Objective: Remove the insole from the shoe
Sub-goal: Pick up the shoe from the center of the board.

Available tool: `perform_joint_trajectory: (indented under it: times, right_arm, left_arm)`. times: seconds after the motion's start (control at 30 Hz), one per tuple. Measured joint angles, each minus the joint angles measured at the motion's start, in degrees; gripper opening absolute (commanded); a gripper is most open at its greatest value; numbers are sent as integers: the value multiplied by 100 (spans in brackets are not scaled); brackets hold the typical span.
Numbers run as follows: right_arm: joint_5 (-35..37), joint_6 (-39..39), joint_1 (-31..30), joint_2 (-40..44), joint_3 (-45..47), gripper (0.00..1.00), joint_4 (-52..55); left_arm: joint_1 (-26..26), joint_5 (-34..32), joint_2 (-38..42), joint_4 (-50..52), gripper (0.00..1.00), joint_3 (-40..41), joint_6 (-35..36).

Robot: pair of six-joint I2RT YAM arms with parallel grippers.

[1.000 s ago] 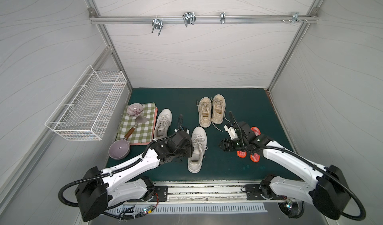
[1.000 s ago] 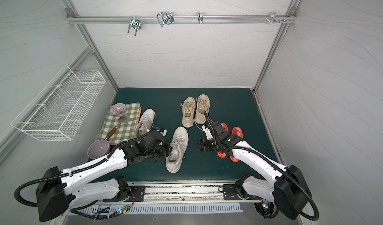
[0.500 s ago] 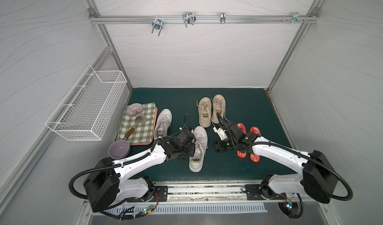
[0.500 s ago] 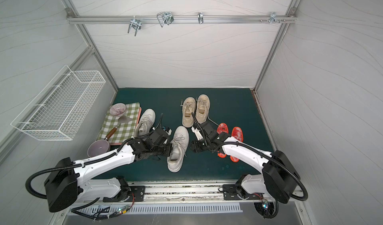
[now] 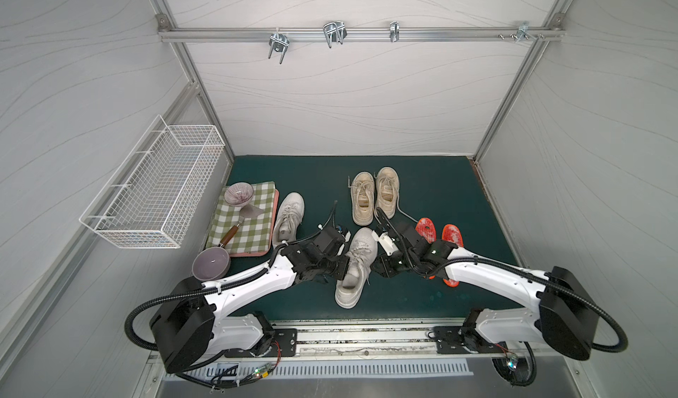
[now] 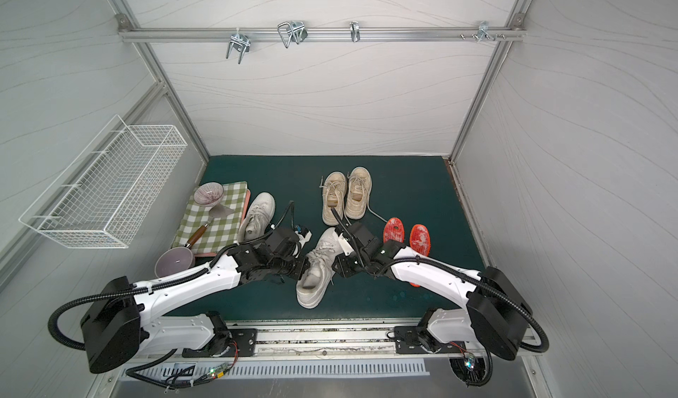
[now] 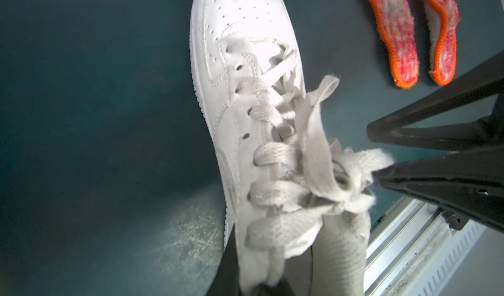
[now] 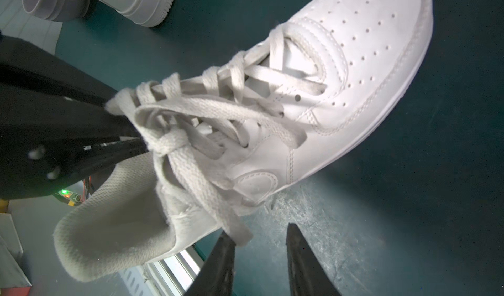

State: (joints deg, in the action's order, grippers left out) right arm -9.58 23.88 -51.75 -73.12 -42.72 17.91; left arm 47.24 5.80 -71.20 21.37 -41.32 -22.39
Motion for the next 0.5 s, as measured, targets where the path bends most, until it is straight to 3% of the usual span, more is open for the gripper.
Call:
perform_joint_trajectory:
  times: [0.5]
  right_arm:
    - [219, -249, 81, 1071, 391, 35, 33]
  left_arm:
    - [0, 177, 2, 0, 0, 11, 315]
